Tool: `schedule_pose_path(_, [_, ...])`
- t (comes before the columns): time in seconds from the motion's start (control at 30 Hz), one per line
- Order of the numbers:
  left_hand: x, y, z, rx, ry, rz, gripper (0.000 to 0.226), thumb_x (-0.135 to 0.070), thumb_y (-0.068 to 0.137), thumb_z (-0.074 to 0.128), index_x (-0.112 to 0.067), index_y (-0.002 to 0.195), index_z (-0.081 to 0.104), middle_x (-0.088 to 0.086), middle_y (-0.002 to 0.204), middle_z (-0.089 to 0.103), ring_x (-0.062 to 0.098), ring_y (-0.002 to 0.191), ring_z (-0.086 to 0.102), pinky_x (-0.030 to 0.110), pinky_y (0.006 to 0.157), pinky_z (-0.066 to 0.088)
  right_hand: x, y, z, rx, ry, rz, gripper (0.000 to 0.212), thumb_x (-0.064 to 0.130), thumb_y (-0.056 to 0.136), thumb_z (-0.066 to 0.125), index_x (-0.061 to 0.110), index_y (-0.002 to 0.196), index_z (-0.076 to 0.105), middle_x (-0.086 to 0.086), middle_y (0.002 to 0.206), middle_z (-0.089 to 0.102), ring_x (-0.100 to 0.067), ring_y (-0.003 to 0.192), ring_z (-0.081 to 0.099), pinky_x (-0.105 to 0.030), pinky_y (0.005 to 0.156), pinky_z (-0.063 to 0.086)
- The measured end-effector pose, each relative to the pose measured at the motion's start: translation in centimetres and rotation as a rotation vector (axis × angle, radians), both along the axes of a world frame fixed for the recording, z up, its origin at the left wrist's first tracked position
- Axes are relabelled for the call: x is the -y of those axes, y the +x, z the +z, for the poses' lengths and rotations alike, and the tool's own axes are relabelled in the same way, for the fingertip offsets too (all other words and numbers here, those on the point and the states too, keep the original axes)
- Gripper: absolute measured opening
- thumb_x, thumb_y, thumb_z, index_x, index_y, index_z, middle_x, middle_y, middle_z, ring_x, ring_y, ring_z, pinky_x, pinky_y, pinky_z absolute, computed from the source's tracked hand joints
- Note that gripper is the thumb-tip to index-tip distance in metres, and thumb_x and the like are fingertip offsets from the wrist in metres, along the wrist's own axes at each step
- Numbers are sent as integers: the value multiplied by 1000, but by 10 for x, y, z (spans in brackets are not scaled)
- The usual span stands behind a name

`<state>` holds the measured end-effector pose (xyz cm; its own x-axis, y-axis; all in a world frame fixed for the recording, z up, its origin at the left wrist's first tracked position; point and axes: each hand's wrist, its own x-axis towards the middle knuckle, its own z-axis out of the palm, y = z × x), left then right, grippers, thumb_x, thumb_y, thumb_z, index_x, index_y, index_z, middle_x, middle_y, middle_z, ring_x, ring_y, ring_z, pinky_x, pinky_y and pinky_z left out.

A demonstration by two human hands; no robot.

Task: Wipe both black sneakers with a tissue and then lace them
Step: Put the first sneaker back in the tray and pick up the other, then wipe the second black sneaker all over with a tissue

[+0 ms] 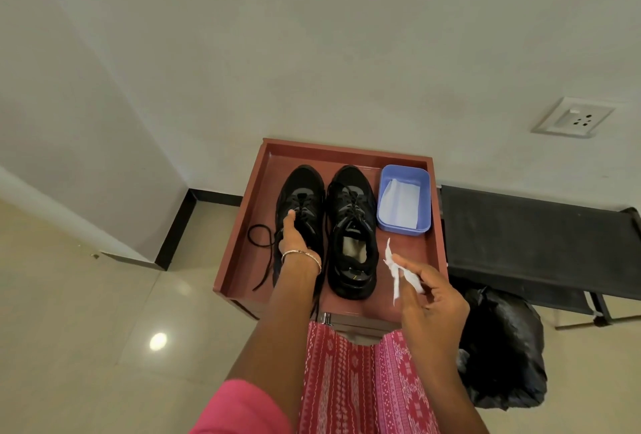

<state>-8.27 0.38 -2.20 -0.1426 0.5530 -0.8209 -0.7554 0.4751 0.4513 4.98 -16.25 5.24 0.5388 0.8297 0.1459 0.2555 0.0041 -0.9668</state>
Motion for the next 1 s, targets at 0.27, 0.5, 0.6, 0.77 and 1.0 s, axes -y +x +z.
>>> schedule_pose_path(0.27, [-1, -4, 18, 102, 60, -100, 31, -33, 89, 69, -6, 104, 70, 14, 96, 72, 29, 89, 68, 41, 85, 52, 0, 1, 6, 31, 13, -40, 31, -8, 90, 64, 13, 108, 76, 11, 96, 75, -10, 81, 69, -14, 63, 52])
schedule_pose_path(0.5, [27, -16, 20, 168, 151, -46, 21, -21, 93, 59, -6, 101, 71, 13, 99, 73, 26, 87, 69, 35, 75, 54, 4, 2, 12, 31, -37, -77, 30, -6, 89, 63, 23, 90, 70, 5, 93, 70, -13, 78, 67, -22, 63, 52])
schedule_pose_path(0.6, [50, -28, 36, 170, 233, -13, 15, -15, 91, 61, -6, 97, 73, 12, 93, 74, 24, 81, 69, 32, 78, 55, 7, 0, 19, 14, -59, -40, 35, -8, 86, 64, 25, 89, 75, 3, 99, 71, -9, 88, 67, -20, 73, 54])
schedule_pose_path(0.77, [87, -40, 74, 190, 333, -14, 19, -6, 89, 59, -3, 103, 71, 14, 101, 72, 25, 87, 69, 28, 73, 59, 16, -11, 47, -147, -116, 101, 41, -13, 86, 61, 18, 111, 75, 8, 118, 65, 1, 108, 63, -9, 84, 49])
schedule_pose_path(1.0, [150, -44, 139, 312, 517, -65, 25, -5, 83, 57, -1, 94, 79, 18, 109, 73, 31, 95, 73, 38, 85, 59, 48, -26, 100, -154, -21, 321, 33, -1, 96, 60, 17, 121, 71, 16, 124, 65, 6, 118, 57, -15, 96, 47])
